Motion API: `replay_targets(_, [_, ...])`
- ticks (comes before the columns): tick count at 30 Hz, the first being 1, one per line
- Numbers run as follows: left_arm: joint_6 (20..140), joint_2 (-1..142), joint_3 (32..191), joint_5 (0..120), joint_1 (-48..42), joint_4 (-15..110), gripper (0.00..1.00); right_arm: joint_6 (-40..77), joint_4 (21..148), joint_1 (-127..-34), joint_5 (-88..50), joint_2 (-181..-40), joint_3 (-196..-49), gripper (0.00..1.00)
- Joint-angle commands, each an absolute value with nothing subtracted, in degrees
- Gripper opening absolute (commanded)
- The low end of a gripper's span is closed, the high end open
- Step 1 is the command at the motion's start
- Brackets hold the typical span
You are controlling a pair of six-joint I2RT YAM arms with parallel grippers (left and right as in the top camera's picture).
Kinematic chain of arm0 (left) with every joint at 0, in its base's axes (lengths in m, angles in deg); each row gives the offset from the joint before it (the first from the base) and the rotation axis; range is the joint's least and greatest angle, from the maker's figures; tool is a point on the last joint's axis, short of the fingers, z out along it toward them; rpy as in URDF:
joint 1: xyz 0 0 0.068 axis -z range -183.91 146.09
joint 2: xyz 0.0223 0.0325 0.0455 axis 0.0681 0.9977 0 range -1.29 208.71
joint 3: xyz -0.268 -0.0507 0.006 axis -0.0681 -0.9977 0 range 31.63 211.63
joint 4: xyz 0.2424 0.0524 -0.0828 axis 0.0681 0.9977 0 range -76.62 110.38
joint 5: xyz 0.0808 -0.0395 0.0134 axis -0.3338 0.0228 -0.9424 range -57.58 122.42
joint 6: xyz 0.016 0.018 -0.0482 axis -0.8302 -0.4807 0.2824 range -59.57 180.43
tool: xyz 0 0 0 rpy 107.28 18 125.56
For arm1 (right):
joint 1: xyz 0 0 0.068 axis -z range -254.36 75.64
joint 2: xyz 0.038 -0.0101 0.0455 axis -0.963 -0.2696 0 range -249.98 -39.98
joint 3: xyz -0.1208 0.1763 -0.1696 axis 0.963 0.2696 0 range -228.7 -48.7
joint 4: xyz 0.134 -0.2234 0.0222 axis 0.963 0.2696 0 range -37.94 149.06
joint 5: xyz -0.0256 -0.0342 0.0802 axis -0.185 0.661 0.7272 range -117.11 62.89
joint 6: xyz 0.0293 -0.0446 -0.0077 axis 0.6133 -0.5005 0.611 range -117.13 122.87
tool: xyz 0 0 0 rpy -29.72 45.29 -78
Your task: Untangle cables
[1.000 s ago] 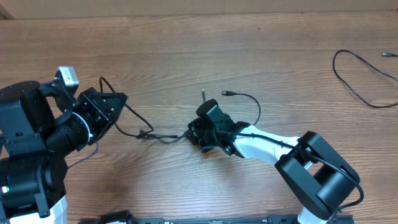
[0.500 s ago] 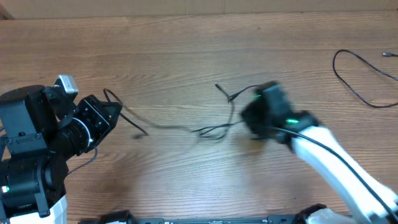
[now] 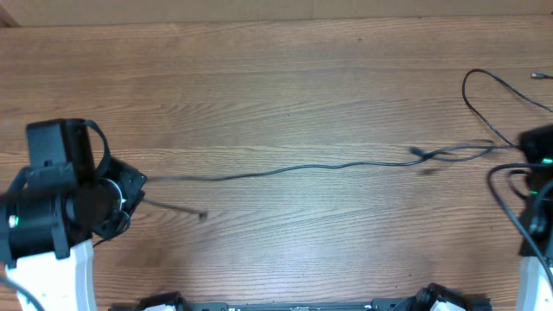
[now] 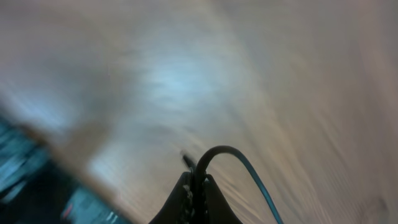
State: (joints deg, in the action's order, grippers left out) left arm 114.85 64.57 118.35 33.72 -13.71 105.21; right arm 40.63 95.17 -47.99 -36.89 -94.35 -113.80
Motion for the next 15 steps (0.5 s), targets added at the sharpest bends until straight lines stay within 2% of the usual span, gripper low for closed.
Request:
replay_targets(1, [126.48,67.09,119.49,21.61,-14.01,106.32,0.04,39.14,95.37,-42.66,-35.58,-94.26,-115.37,0.04])
replay_targets(4, [127.52,69.12,119.49,20.72,-14.04,106.28,0.04,39.47,95.33,-42.51,-36.54,-94.94,-115.37,0.04])
replay_targets(9, [137.58,71.5,119.49,16.82,-14.19,107.57,0.04,39.47,95.52,-42.51,-37.55,-96.52,-115.37,0.04])
replay_targets(15, [143.7,72.86,119.49,14.33,-15.26,109.62,0.04,39.51,95.57,-42.4,-40.67,-96.71,-115.37,0.04])
